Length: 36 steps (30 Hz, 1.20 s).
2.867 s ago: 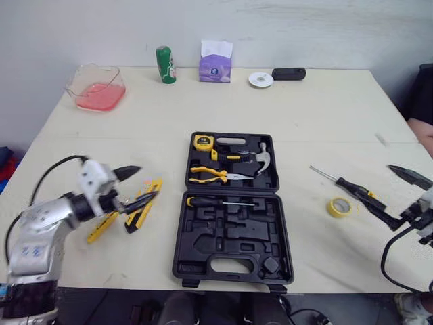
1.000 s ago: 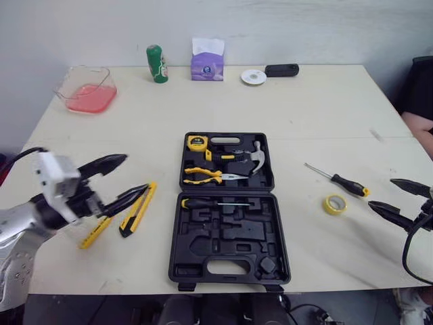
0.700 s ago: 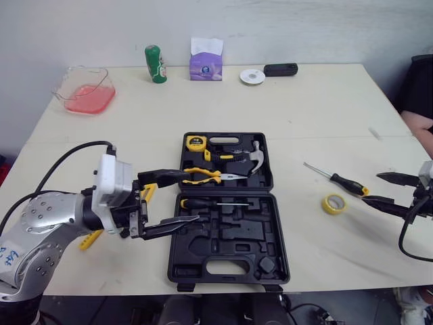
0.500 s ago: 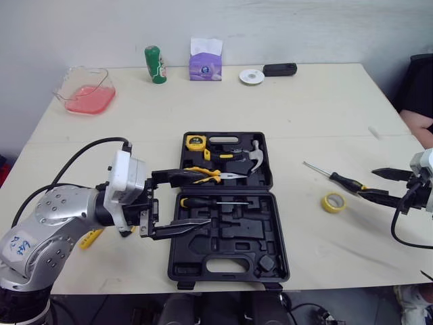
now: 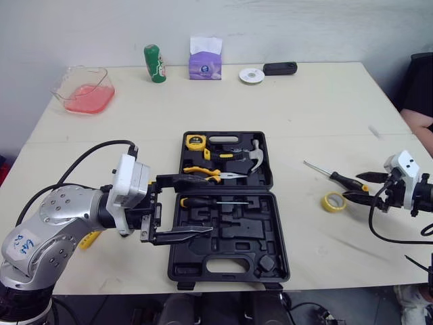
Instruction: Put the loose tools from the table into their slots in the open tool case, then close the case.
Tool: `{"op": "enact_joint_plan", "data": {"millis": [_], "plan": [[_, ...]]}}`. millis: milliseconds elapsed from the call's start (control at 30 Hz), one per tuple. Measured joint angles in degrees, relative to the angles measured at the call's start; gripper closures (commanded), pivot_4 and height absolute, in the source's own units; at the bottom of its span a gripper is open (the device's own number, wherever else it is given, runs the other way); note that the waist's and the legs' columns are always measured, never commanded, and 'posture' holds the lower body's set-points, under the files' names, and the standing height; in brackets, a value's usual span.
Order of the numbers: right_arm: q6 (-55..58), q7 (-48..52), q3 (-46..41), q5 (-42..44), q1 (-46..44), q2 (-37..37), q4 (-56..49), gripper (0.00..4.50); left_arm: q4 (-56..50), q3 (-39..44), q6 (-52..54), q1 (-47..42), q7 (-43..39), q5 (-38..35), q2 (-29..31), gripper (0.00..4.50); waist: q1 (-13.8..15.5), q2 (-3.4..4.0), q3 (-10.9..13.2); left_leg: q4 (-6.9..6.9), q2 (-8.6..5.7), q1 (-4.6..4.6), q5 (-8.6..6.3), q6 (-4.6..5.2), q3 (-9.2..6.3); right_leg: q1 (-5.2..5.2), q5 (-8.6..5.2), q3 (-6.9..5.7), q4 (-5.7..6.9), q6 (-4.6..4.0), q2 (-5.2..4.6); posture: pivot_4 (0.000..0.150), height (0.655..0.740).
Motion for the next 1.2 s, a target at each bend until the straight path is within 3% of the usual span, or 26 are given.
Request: {"op": "enact_joint_plan", "data": {"millis": [100,167,233,367,400,733,967,1100,1200], "plan": [[0.0,-0.6,0.2,-0.8,-0.3,0.5,1.1,0.00,-0.3,0.0,0.0,0.7,-0.1,0.0,0.1,0.10,-0.3,-0.01,0.0,0.00,0.00,-0.01,0.00,0.00,0.00,0.00,0.00,0.00,0.00,0.00,0.00,0.150,0.7400],[0.0,-0.9,0.3,-1.2,-0.3,0.6,1.4,0.53,-0.6,0.0,0.0,1.1,-0.1,0.0,0.1,0.00,-0.5,0.01,0.0,0.00,0.00,-0.01,0.00,0.00,0.00,0.00,0.00,0.00,0.00,0.00,0.00,0.150,0.7400],[-0.1,-1.1,0.3,-1.3,-0.3,0.6,1.5,1.28,-1.4,0.0,0.0,1.5,-0.1,0.0,0.1,0.00,-0.6,0.01,0.0,0.01,0.01,0.00,0.00,0.00,0.00,0.00,0.00,0.00,0.00,0.00,0.00,0.150,0.7400],[-0.7,-0.8,-0.7,-1.1,-0.3,1.6,1.6,3.36,-1.9,0.0,0.6,1.6,-0.2,-1.1,0.1,0.00,-0.6,0.01,0.0,0.01,0.02,0.00,0.00,0.00,0.00,0.00,0.00,0.01,0.01,0.00,0.02,0.150,0.7400],[-0.9,-0.8,-0.9,-1.1,-0.3,1.8,1.6,3.56,-1.9,0.0,0.7,1.6,-0.1,-1.4,0.1,0.00,-0.6,0.02,0.0,0.00,0.02,0.00,0.00,0.00,0.00,0.00,0.00,0.01,0.01,0.00,0.02,0.150,0.7400],[-1.5,0.2,-3.6,1.0,1.9,2.0,1.0,3.55,-1.7,-1.3,0.5,-0.4,-1.3,-0.5,-0.1,0.00,-0.5,0.02,0.0,0.01,0.00,0.00,0.00,0.00,0.01,0.00,0.00,0.02,0.01,0.00,0.02,0.150,0.7400],[-2.0,1.3,-5.9,4.3,2.3,1.7,-4.7,3.55,0.6,-2.2,-0.3,-1.4,-1.3,1.5,-0.9,0.00,-0.6,0.04,0.0,0.01,0.05,0.01,0.00,0.00,0.01,0.00,0.00,0.02,0.03,0.00,0.07,0.150,0.7400],[11.0,1.7,-6.9,11.1,5.8,1.8,-27.1,3.55,3.2,-2.0,-5.5,-1.1,-3.0,6.3,-1.0,0.00,-0.6,0.27,0.2,0.01,0.07,0.01,-0.01,-0.02,0.02,-0.04,0.00,0.05,0.09,0.01,0.06,0.150,0.7400],[23.3,-4.5,-5.4,10.4,10.3,-0.2,-43.3,3.55,4.6,0.1,-7.1,0.2,-3.8,6.9,-0.6,0.00,-0.2,0.23,0.1,0.01,0.23,-0.05,-0.07,-0.13,-0.07,-0.08,-0.03,-0.02,0.05,-0.06,-0.05,0.150,0.7400]]}}
